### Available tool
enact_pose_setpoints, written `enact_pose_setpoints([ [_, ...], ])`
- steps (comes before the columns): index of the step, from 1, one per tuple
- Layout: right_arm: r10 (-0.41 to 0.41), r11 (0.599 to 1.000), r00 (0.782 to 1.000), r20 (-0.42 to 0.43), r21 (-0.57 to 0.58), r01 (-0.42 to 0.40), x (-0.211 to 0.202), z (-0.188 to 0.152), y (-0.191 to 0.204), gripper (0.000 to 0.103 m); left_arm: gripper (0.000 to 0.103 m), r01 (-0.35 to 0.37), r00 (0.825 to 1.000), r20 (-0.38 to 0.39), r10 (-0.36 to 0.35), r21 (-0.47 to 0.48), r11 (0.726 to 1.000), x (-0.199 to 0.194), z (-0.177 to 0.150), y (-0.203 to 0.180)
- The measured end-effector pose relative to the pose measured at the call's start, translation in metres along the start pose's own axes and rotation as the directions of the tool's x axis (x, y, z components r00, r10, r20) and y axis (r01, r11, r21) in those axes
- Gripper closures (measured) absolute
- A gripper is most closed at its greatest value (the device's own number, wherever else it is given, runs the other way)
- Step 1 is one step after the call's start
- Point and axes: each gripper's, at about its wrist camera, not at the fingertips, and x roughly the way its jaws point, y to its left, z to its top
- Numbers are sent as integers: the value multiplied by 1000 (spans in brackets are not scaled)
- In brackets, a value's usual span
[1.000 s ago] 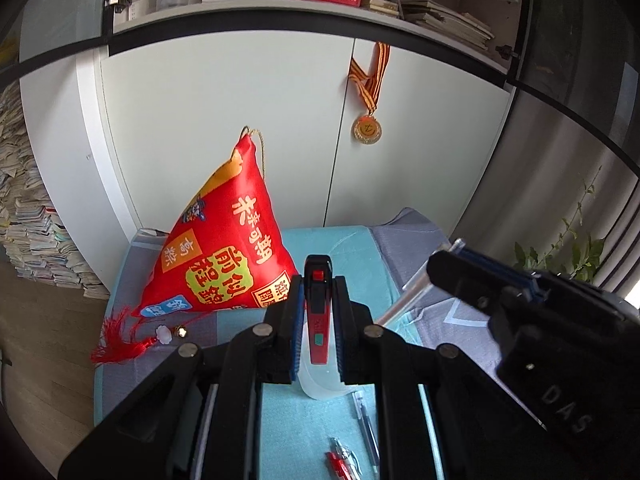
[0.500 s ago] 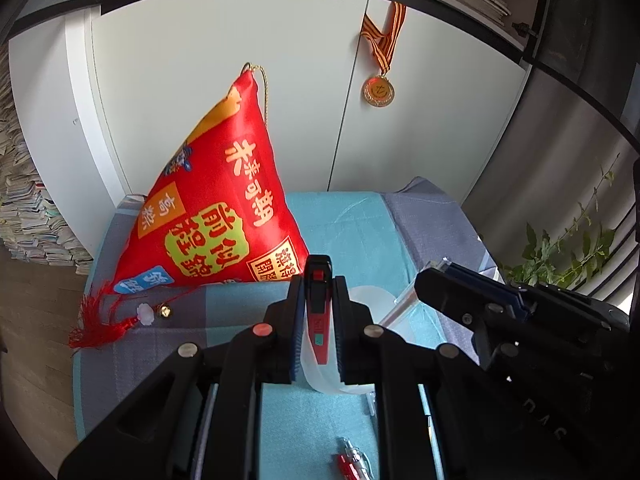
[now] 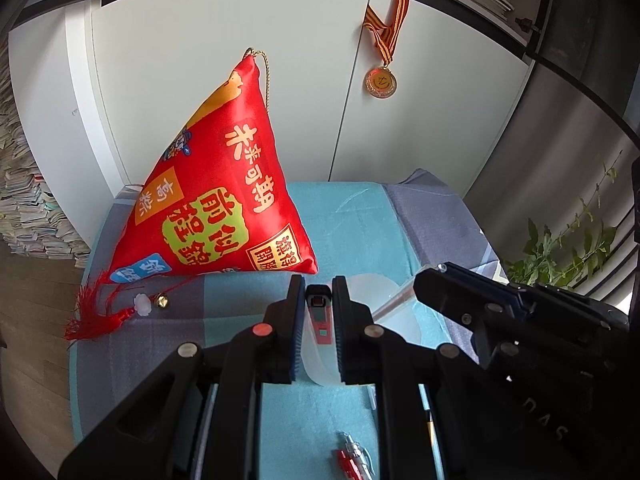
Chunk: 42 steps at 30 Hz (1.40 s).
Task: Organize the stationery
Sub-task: 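Open right tool over cup while left tool releases red cutter into it, then move both tools back down toward the remaining pens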
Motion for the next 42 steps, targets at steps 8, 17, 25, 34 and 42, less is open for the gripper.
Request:
enact_pose_setpoints([
  [8,3,1000,1000,20,19,-3,-14,1,-1,91,90,-11,999,32,11,-6,1000,-18,0,2],
  [17,-15,1000,998,64,27,13,-49,-5,-1,91,86,-14,997,72,15,-19,1000,-51,-8,3],
  [25,-36,999,996,77,22,34,-77,-23,-2,91,85,-9,996,86,10,-15,1000,-73,-26,2],
  [34,-62,998,996,58,37,59,-96,-49,-8,91,83,5,999,40,-5,-10,1000,-80,-58,-3],
  [42,-77,995,997,-8,61,77,-92,-77,-18,91,83,15,998,-59,-16,-12,1000,-65,-95,-6],
])
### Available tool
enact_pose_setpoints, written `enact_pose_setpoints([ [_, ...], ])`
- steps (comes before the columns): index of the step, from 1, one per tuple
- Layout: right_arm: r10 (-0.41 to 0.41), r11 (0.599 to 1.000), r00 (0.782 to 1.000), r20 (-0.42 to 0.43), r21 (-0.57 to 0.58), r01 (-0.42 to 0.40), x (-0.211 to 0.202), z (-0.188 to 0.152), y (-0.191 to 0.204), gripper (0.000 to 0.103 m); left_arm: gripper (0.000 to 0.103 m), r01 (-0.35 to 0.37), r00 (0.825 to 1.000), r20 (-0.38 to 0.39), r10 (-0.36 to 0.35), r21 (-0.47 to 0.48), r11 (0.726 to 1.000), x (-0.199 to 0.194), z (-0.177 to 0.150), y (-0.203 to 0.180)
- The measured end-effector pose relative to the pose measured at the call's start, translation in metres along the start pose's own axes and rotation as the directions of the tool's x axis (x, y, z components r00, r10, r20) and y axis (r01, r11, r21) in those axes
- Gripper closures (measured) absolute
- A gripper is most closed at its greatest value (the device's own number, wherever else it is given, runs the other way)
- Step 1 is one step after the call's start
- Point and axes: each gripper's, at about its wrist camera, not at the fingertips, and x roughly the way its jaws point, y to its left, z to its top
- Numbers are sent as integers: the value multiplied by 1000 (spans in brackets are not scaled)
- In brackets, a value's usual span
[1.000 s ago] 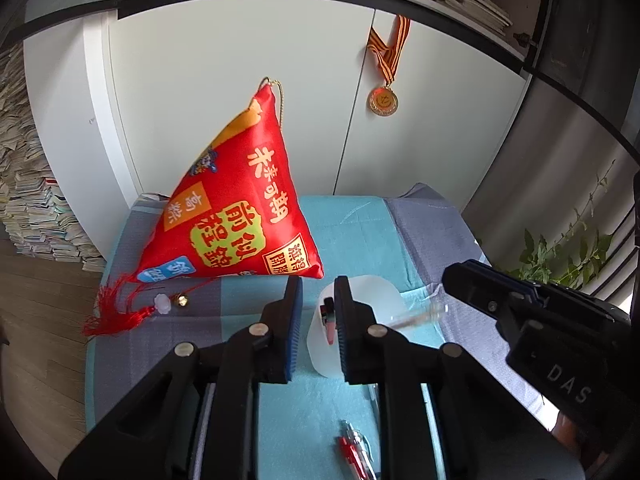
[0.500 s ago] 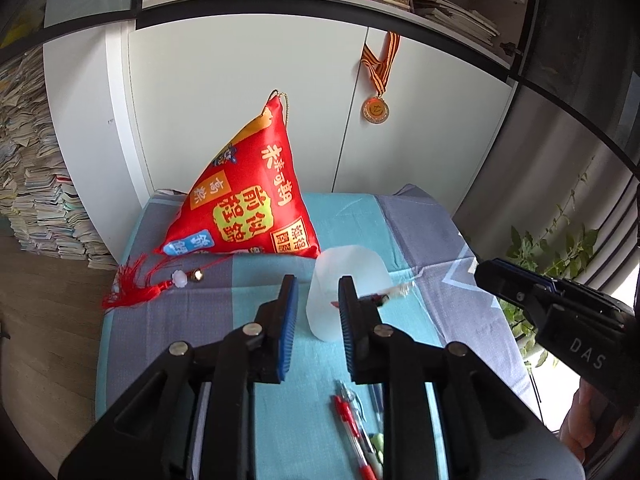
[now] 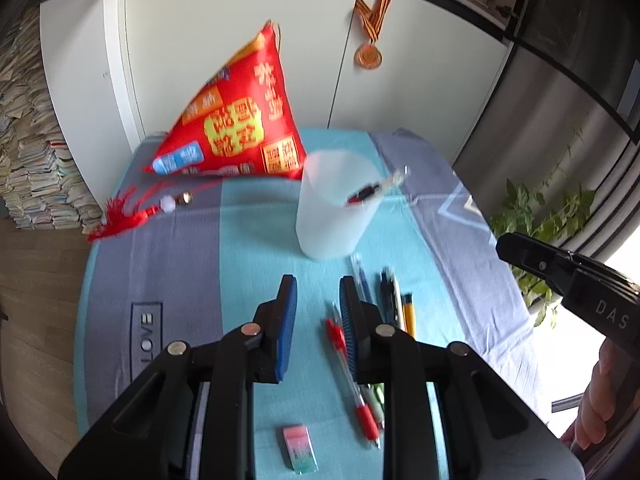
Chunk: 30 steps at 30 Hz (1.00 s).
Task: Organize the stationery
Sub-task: 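Move both tools back down toward the remaining pens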
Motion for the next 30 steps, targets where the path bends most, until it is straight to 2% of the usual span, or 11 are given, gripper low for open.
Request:
enact_pose_setpoints([
  [10,-16,1000,992,-123,-14,15,26,-45,-6,91,83,6,991,-131,-4,13,1000,34,-47,-8],
  [12,-15,1000,989,-150,-10,14,32,-53,-8,91,79,10,989,-146,-7,21,1000,38,-53,-11],
  [14,-15,1000,985,-175,-6,14,38,-60,-10,91,73,9,988,-152,-4,33,999,41,-57,-14],
  [16,-15,1000,982,-190,-1,15,42,-65,-13,91,72,9,987,-159,-1,46,999,43,-60,-16],
  [25,-15,999,973,-232,26,22,54,-77,-21,91,72,14,975,-221,2,71,997,62,-64,-21],
  [30,-11,1000,970,-245,15,15,60,-77,-17,91,71,1,976,-218,15,74,997,66,-62,-20],
])
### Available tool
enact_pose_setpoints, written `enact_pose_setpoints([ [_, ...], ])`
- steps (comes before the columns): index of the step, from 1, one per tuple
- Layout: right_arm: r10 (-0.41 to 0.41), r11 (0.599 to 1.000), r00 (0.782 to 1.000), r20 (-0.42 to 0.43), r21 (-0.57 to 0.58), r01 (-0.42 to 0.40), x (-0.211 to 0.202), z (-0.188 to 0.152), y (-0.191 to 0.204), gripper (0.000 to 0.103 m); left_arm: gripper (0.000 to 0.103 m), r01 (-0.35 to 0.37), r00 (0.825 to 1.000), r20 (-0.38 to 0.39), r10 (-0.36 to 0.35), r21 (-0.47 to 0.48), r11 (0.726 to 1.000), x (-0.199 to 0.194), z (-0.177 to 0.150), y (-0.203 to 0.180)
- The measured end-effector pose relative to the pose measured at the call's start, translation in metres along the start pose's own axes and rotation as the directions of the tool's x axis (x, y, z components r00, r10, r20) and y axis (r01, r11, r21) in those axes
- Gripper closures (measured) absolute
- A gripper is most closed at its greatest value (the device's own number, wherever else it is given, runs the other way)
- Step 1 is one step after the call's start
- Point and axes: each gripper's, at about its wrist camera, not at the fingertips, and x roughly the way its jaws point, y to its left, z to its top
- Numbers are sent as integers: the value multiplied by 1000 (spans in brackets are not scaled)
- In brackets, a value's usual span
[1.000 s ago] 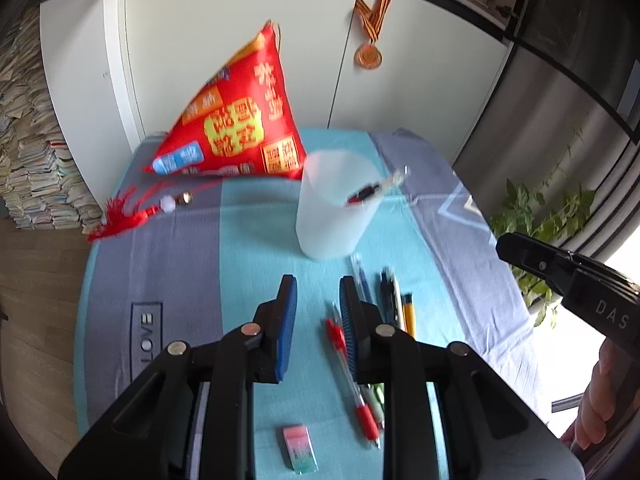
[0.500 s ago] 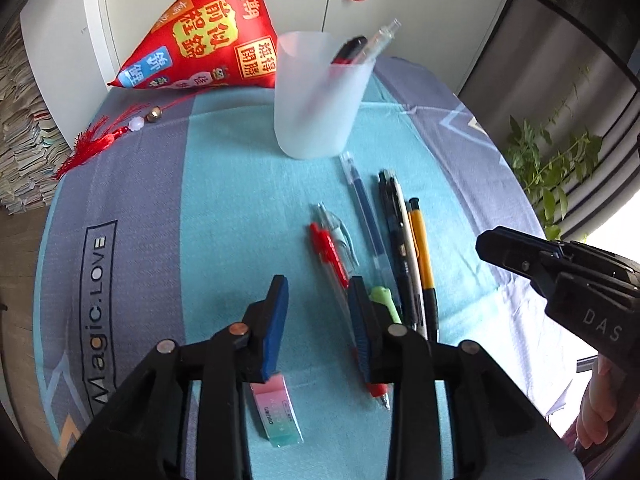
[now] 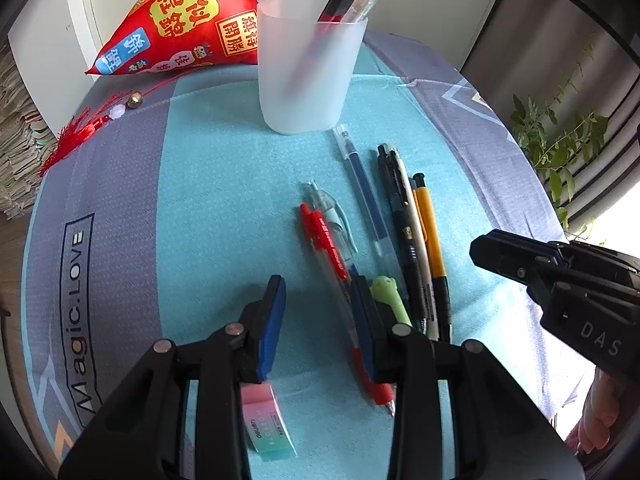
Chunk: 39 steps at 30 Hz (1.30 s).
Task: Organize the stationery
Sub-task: 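Move both tools back down toward the remaining pens, then grasp orange mechanical pencil with right tool while left tool grasps red gel pen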
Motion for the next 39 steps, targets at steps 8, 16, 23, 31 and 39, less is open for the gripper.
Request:
enact_pose_setpoints([
  [8,7,1000,999,-43,-12,-7,16,2,8,91,68,-10,1000,-16,10,-8,1000,5,2,8],
  [16,-2,1000,997,-78,-27,0,27,4,15,91,68,-11,1000,-11,11,-12,1000,4,1,13],
  [23,-40,996,998,-51,-78,36,28,3,23,91,77,-28,1000,7,28,-8,1000,5,3,13],
  [31,-99,990,994,-54,-104,93,23,4,13,91,85,-8,1000,7,8,15,1000,5,7,17],
  [39,-70,988,995,-67,-142,60,8,-4,-8,91,88,1,1000,-4,-1,74,997,1,2,20],
])
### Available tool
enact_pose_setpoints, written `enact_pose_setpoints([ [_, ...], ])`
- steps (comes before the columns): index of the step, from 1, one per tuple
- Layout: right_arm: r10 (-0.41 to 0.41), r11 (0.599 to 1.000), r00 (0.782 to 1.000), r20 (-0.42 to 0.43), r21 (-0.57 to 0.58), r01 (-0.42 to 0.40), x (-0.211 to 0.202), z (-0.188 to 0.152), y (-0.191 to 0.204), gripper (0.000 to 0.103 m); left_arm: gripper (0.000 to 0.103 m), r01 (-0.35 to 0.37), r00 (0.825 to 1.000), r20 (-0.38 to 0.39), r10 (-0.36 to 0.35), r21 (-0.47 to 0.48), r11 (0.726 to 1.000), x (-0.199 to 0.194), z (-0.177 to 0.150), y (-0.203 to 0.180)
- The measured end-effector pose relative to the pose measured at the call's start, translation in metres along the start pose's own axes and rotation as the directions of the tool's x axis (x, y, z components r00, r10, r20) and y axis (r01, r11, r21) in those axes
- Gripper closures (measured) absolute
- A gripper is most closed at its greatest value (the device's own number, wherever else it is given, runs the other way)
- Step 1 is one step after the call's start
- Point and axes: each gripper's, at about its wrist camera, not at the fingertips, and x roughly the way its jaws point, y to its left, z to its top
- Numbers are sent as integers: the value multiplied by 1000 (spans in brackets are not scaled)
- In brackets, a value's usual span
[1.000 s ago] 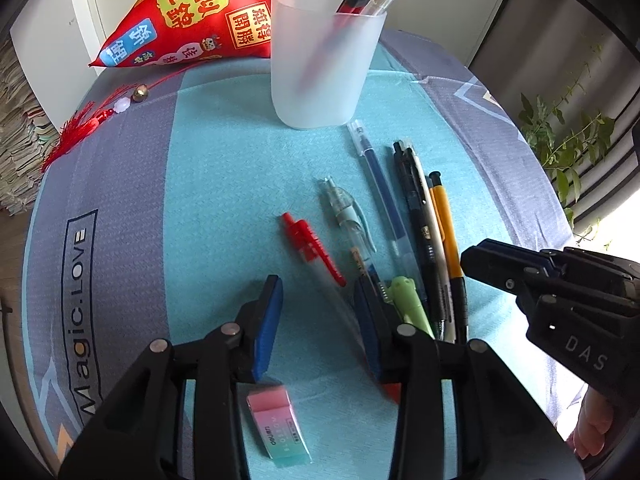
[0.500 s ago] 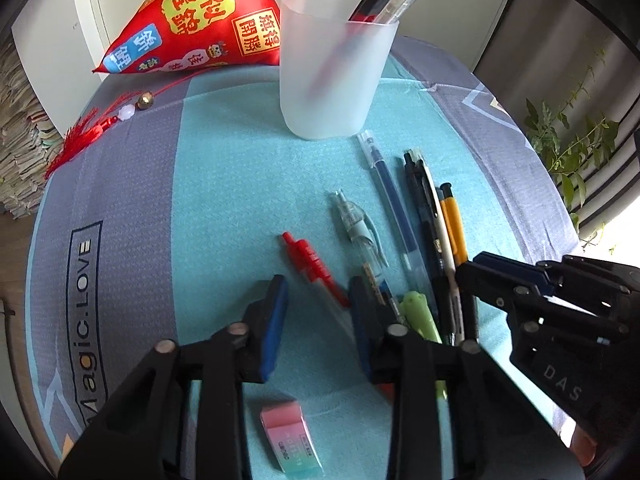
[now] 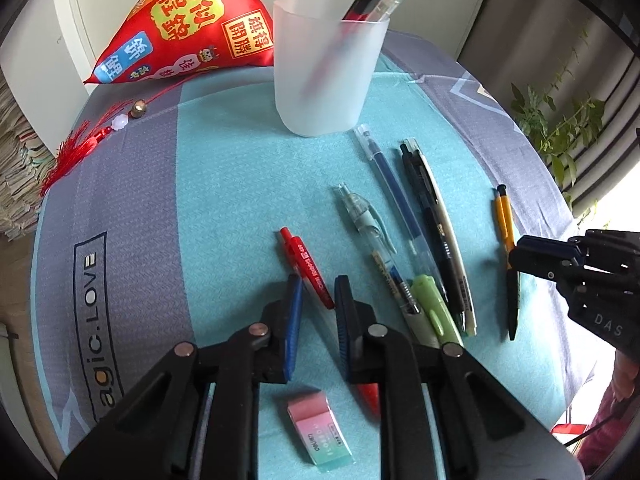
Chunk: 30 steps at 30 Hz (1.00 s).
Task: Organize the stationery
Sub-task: 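Grasp orange mechanical pencil with right tool while left tool grasps red gel pen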
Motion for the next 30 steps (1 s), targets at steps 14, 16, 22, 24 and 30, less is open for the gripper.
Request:
enact_pose_setpoints([
  [14,56,957,998,-31,285,-45,6,13,-39,69,85,-26,999,-19,25,-29,999,8,7,-1],
  [16,65,936,998,-20,347,-54,8,20,-43,68,85,-24,999,-27,23,-47,999,9,10,0],
  [22,-30,936,997,-77,347,55,22,35,-32,68,88,-45,999,-32,44,-42,998,10,14,-5],
  [24,-71,942,996,-61,324,87,22,36,-24,71,88,-49,998,-30,48,-34,998,11,15,-7],
  [30,28,949,1000,-7,316,-24,22,35,-22,88,93,1,1000,-7,-1,-61,998,9,16,0],
])
